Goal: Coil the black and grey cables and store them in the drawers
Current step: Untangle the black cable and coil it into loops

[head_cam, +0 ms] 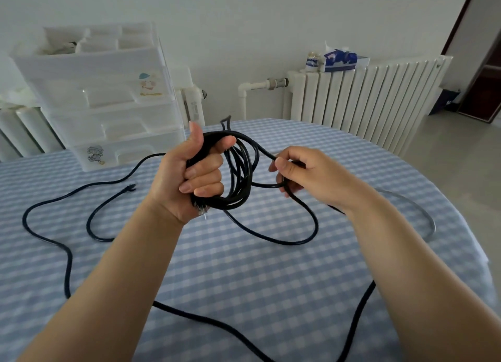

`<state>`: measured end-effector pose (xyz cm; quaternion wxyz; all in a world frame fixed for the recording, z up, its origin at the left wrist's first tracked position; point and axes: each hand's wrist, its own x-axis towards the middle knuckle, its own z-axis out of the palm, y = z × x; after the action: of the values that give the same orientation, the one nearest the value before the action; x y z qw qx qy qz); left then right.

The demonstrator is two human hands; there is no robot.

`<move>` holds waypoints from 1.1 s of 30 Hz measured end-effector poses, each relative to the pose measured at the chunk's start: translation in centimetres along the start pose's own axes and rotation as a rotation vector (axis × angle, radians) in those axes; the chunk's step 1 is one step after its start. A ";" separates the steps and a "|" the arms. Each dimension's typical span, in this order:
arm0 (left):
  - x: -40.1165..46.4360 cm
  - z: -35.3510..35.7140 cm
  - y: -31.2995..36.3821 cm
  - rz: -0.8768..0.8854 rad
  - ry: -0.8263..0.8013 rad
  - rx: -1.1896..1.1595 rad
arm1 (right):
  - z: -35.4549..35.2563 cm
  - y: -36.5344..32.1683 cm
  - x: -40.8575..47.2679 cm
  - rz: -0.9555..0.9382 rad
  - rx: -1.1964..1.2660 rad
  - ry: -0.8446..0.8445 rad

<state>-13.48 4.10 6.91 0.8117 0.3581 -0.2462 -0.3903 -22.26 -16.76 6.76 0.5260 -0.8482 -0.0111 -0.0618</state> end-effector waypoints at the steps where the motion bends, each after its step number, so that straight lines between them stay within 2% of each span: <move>1: -0.1 -0.1 0.2 0.008 0.005 -0.005 | -0.1 0.1 -0.1 0.012 0.093 -0.045; 5: -0.3 -0.2 0.6 0.034 -0.001 -0.023 | 0.0 0.4 -0.1 0.032 0.374 -0.181; 11: -0.4 -0.2 1.1 0.060 0.013 -0.017 | 0.0 0.6 0.4 0.032 0.471 -0.203; 15: -0.5 0.1 1.2 0.070 0.076 0.054 | 0.1 0.5 0.1 0.043 0.158 -0.227; 19: -0.7 -0.1 1.4 0.033 0.083 0.125 | 0.6 0.0 -0.2 0.040 -0.234 -0.106; 23: -0.7 0.4 1.5 0.001 0.052 0.160 | 1.3 0.6 0.1 0.082 -0.451 -0.070; 25: -0.7 0.1 1.8 -0.013 -0.017 0.080 | 1.3 0.8 0.2 0.154 -0.568 -0.122; 26: -0.7 -0.3 2.3 -0.022 -0.116 -0.036 | 1.4 1.0 0.3 0.211 -0.633 -0.169; 28: -1.0 -1.4 3.7 -0.029 -0.310 -0.262 | 1.4 1.4 0.4 0.295 -0.684 -0.239; 29: -1.1 -2.0 4.3 -0.007 -0.334 -0.297 | 1.3 1.8 0.6 0.292 -0.651 -0.228; 31: -1.4 -3.0 4.8 0.023 -0.324 -0.316 | 1.3 2.0 0.8 0.229 -0.584 -0.178; 33: -1.5 -3.2 4.4 0.077 -0.192 -0.324 | 1.9 2.1 0.8 0.167 -0.551 -0.171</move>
<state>-10.15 8.52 8.15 0.8458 0.1739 -0.2700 -0.4260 -21.07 -16.06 4.20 0.2763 -0.9591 0.0318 0.0527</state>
